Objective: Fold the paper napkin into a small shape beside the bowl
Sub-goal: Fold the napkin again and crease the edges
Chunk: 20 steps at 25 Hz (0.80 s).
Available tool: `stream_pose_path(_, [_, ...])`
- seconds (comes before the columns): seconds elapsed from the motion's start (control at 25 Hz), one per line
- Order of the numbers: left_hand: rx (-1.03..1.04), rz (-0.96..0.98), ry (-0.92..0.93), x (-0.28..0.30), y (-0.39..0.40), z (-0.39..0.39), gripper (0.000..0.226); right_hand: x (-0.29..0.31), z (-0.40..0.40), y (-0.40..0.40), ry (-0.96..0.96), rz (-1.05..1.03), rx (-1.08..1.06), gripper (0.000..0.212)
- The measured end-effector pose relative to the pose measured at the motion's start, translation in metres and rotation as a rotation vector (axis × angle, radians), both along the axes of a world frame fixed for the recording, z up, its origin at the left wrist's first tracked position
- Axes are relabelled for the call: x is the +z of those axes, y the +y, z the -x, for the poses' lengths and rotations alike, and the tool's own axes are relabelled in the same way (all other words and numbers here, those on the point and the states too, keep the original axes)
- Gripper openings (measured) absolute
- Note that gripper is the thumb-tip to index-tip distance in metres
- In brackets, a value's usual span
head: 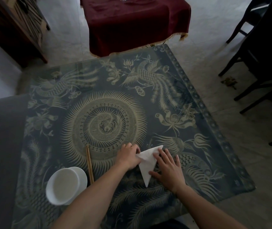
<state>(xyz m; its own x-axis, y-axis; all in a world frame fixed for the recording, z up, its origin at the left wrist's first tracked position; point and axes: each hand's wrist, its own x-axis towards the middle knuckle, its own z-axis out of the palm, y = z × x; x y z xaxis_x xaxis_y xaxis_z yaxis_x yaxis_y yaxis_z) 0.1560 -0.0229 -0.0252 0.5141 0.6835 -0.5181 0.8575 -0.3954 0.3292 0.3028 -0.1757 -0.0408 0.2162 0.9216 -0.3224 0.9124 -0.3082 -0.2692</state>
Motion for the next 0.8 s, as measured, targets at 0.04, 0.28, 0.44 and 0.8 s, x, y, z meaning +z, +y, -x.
stream_pose_path(0.04, [0.021,0.018,0.002,0.0,-0.002,-0.001,0.027,-0.001,0.0,-0.001,-0.006,0.001,0.005,0.082])
stream_pose_path(0.28, [0.156,0.005,-0.084,-0.004,-0.022,-0.005,0.021,-0.003,0.002,-0.002,-0.013,-0.008,-0.008,0.077])
stream_pose_path(0.44, [0.156,0.079,-0.128,-0.004,-0.013,0.0,0.034,-0.003,0.003,0.0,-0.027,0.003,-0.02,0.074])
stream_pose_path(0.8, [0.167,0.079,-0.284,-0.009,-0.016,0.01,0.035,-0.002,0.002,0.0,-0.024,0.006,0.01,0.067])
